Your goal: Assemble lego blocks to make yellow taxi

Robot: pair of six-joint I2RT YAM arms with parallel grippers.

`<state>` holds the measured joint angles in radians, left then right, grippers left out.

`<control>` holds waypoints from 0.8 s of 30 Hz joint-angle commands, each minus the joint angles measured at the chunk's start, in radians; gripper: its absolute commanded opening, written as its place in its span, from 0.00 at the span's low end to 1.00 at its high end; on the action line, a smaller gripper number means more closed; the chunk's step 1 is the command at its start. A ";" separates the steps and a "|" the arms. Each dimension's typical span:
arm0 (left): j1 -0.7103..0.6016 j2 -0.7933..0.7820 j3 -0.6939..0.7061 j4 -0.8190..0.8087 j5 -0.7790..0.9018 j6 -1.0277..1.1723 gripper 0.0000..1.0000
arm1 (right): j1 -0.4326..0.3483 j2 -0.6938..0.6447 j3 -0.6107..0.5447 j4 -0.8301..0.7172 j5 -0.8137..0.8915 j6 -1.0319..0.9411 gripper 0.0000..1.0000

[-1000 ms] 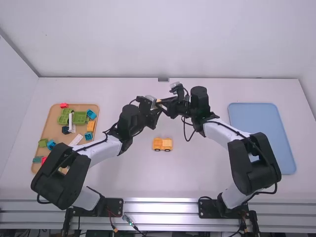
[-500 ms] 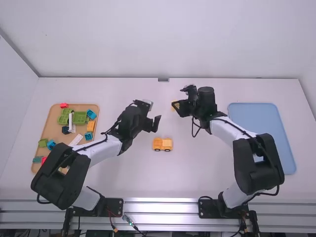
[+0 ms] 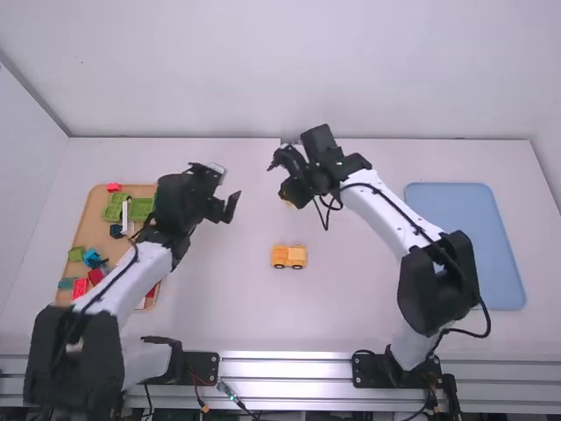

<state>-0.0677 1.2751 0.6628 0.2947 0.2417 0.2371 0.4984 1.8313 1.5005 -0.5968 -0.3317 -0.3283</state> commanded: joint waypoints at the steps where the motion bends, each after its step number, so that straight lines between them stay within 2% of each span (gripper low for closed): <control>1: 0.083 -0.161 -0.105 0.035 0.111 -0.010 0.99 | 0.059 0.106 0.086 -0.069 0.019 -0.141 0.00; 7: 0.208 -0.563 -0.365 0.145 -0.071 -0.141 0.99 | 0.188 0.243 0.209 -0.225 0.023 -0.345 0.00; 9: 0.228 -0.727 -0.426 0.099 -0.100 -0.146 0.99 | 0.245 0.281 0.228 -0.233 0.097 -0.360 0.00; 13: 0.229 -0.937 -0.467 -0.023 -0.129 -0.170 0.99 | 0.324 0.351 0.252 -0.246 0.201 -0.400 0.00; 18: 0.225 -1.046 -0.469 -0.116 -0.157 -0.170 0.99 | 0.386 0.431 0.284 -0.280 0.264 -0.408 0.00; 24: 0.225 -1.047 -0.470 -0.126 -0.153 -0.170 0.99 | 0.414 0.496 0.320 -0.274 0.304 -0.373 0.00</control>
<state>0.1570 0.2298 0.1955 0.1673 0.0982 0.0734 0.9115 2.3054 1.7737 -0.8707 -0.0631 -0.7181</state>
